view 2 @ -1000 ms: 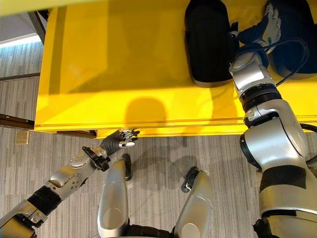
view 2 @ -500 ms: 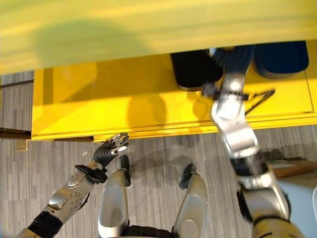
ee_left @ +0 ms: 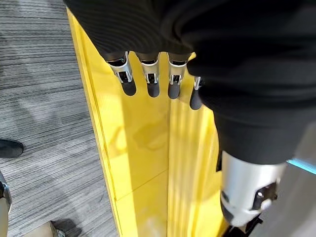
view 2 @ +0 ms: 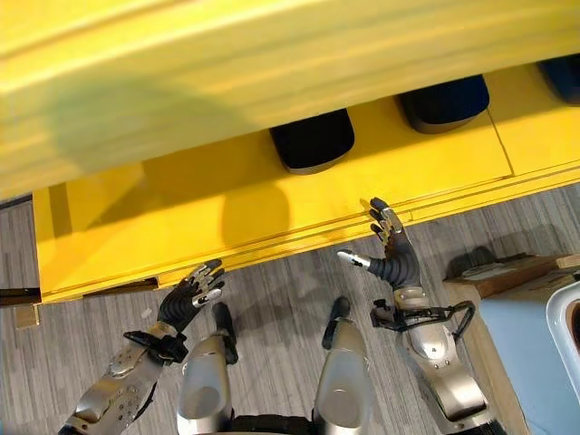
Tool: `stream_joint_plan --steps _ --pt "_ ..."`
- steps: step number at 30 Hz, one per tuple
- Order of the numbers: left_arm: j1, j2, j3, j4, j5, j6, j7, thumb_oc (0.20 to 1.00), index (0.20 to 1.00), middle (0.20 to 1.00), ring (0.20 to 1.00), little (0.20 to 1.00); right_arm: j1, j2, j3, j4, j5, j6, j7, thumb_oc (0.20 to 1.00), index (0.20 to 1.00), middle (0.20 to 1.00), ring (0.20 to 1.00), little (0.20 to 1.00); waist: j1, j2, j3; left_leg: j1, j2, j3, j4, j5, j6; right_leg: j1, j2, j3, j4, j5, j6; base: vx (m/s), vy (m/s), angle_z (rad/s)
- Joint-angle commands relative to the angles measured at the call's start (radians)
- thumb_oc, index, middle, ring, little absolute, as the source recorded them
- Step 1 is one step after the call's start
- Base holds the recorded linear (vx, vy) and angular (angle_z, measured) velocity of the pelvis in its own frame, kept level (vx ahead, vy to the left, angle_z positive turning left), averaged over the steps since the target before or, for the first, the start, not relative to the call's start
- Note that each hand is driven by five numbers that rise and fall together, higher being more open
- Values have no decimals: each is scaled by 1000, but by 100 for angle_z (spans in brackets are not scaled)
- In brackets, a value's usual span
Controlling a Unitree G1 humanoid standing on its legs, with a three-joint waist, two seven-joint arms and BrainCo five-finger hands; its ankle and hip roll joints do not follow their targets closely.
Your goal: Move parts from the plastic box to the shelf.
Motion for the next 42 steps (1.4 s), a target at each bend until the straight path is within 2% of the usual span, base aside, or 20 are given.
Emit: stream_joint_plan --steps 1,3,7,9,10,12,15,20,22,24,27,28,29,30,31,32,36,38,39,42 --pt "4 54 63 -113 -6 -107 -41 1000 1000 1000 1000 1000 -71 -14 -35 -55 -99 -130 14 1000 1000 1000 1000 1000 0 -41 -82 26 -17 54 94 -78 52 106 43 20 -92 18 43 0 0 0" --pt "18 68 69 -119 -9 -99 -58 1000 1000 1000 1000 1000 -52 -36 -29 -46 -141 -147 20 1000 1000 1000 1000 1000 0 -44 -93 42 -24 55 87 -79 53 130 43 20 -113 22 46 0 0 0" --pt "37 88 71 -114 52 -68 -72 1000 1000 1000 1000 1000 -24 -78 -29 5 -168 -129 -36 1000 1000 1000 1000 1000 4 -49 -112 66 -31 56 74 -79 55 172 35 15 -165 40 53 11 60 0" --pt "62 106 68 -88 43 -26 -152 1000 1000 1000 1000 1000 6 -85 -39 113 -78 -41 -70 1000 1000 1000 1000 1000 7 -56 -129 88 -34 62 53 -72 56 204 21 3 -209 63 64 -46 135 -2" --pt "66 109 65 -79 53 -22 -168 1000 1000 1000 1000 1000 12 -80 -42 135 -58 -21 -74 1000 1000 1000 1000 1000 6 -58 -131 91 -34 62 51 -71 56 208 20 3 -215 67 65 -17 126 -4" --pt "72 121 46 -59 83 3 -229 1000 1000 1000 1000 1000 35 -47 -50 242 84 82 -85 1000 1000 1000 1000 1000 1 -66 -144 108 -39 69 38 -68 60 225 16 3 -239 84 71 3 131 -1" --pt "52 125 14 -33 115 57 -289 1000 1000 1000 1000 1000 37 1 -63 372 212 145 -95 1000 1000 1000 1000 1000 -1 -75 -158 130 -47 83 22 -64 66 246 3 -6 -276 116 85 -11 157 -9" --pt "-74 139 -80 32 161 105 -311 1000 1000 1000 1000 1000 -67 70 -73 523 254 198 -78 1000 1000 1000 1000 1000 10 -87 -153 124 -53 92 40 -72 85 260 -28 -25 -308 174 120 -94 174 -20" --pt "-112 140 -107 54 199 100 -306 1000 1000 1000 1000 1000 -107 91 -74 562 254 198 -95 1000 1000 1000 1000 1000 15 -93 -148 114 -55 96 56 -82 91 261 -39 -36 -315 191 130 -132 137 -3" --pt "-136 139 -132 76 288 46 -278 1000 1000 1000 1000 1000 -136 110 -68 579 226 199 -114 1000 1000 1000 1000 1000 25 -102 -142 114 -58 100 82 -119 93 281 -61 -65 -330 213 145 -67 136 -1" --pt "-142 133 -146 72 301 -9 -265 1000 1000 1000 1000 1000 -146 124 -51 564 236 234 -108 1000 1000 1000 1000 1000 45 -121 -140 122 -46 144 78 -120 92 284 -102 -149 -375 292 154 -119 89 -16" --pt "-137 124 -148 69 277 -22 -262 1000 1000 1000 1000 1000 -155 137 -40 570 229 246 -89 1000 1000 1000 1000 1000 65 -125 -139 131 -35 167 73 -118 89 282 -132 -214 -390 330 157 -166 56 -21" --pt "-133 115 -149 67 263 -29 -248 1000 1000 1000 1000 1000 -162 146 -30 576 216 247 -77 1000 1000 1000 1000 1000 78 -125 -138 136 -34 172 72 -120 96 279 -152 -240 -375 343 155 -135 37 -58" --pt "-133 111 -148 69 248 -28 -231 1000 1000 1000 1000 1000 -164 156 -19 579 183 239 -72 1000 1000 1000 1000 1000 85 -125 -140 132 -43 164 77 -128 113 266 -166 -228 -319 339 150 6 -121 -83" --pt "-126 103 -146 81 220 -12 -229 1000 1000 1000 1000 1000 -159 165 15 572 185 254 -122 1000 1000 1000 1000 1000 97 -124 -154 91 -37 132 115 -135 151 264 -151 -192 -170 247 118 59 -213 -44" --pt "-116 102 -142 76 220 -10 -228 1000 1000 1000 1000 1000 -168 166 21 573 182 261 -138 1000 1000 1000 1000 1000 109 -126 -159 83 -26 132 125 -132 153 267 -161 -206 -139 229 108 142 -351 8" --pt "-99 105 -109 87 183 -6 -219 1000 1000 1000 1000 1000 -185 164 11 597 186 291 -183 1000 1000 1000 1000 1000 118 -136 -160 55 36 120 132 -88 95 307 -93 -218 -212 167 100 131 -390 -3" --pt "-100 99 -90 103 191 -9 -199 1000 1000 1000 1000 1000 -187 145 -14 612 109 259 -225 1000 1000 1000 1000 1000 114 -137 -158 59 60 122 98 -45 56 313 -57 -228 -237 129 101 106 -342 -46" --pt "-88 91 -70 107 218 -13 -210 1000 1000 1000 1000 1000 -173 134 -50 621 95 291 -231 1000 1000 1000 1000 1000 108 -136 -154 69 67 121 74 -31 45 303 -56 -226 -235 129 100 166 -375 -53" --pt "-15 92 -19 93 211 -54 -216 1000 1000 1000 1000 1000 -90 89 -124 612 93 248 -226 1000 1000 1000 1000 1000 81 -138 -153 89 114 138 35 5 16 261 -43 -231 -202 101 95 154 -330 -42"
